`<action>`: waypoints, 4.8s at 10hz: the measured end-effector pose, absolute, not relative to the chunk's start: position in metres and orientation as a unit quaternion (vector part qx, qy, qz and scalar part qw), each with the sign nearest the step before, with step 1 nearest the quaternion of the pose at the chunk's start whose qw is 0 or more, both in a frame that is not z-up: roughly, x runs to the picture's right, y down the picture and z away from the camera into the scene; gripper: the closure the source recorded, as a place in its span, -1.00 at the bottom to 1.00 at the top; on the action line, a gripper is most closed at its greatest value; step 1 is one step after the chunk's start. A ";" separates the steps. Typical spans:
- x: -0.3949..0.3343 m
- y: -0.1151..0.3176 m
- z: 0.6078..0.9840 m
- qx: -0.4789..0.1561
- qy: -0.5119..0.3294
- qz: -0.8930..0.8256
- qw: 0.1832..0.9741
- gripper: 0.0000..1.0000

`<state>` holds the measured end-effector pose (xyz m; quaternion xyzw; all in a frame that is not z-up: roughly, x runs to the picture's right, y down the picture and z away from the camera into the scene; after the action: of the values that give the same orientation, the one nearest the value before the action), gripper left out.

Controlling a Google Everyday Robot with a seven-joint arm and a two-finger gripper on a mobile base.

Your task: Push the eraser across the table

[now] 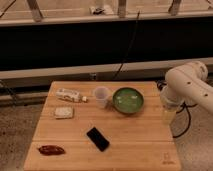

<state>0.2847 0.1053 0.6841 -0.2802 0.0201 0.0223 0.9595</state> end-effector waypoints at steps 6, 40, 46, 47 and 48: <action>0.285 0.105 0.684 -0.280 0.020 0.022 0.959 -0.60; 0.143 0.192 0.722 -0.269 -0.014 -0.141 0.953 -0.60; 0.121 0.211 0.727 -0.277 -0.027 -0.155 0.948 -0.60; 0.118 0.212 0.727 -0.278 -0.028 -0.155 0.948 -0.60; 0.116 0.213 0.728 -0.279 -0.030 -0.156 0.947 -0.60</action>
<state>0.1159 0.2134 0.7277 -0.2787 -0.0297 -0.1562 0.9471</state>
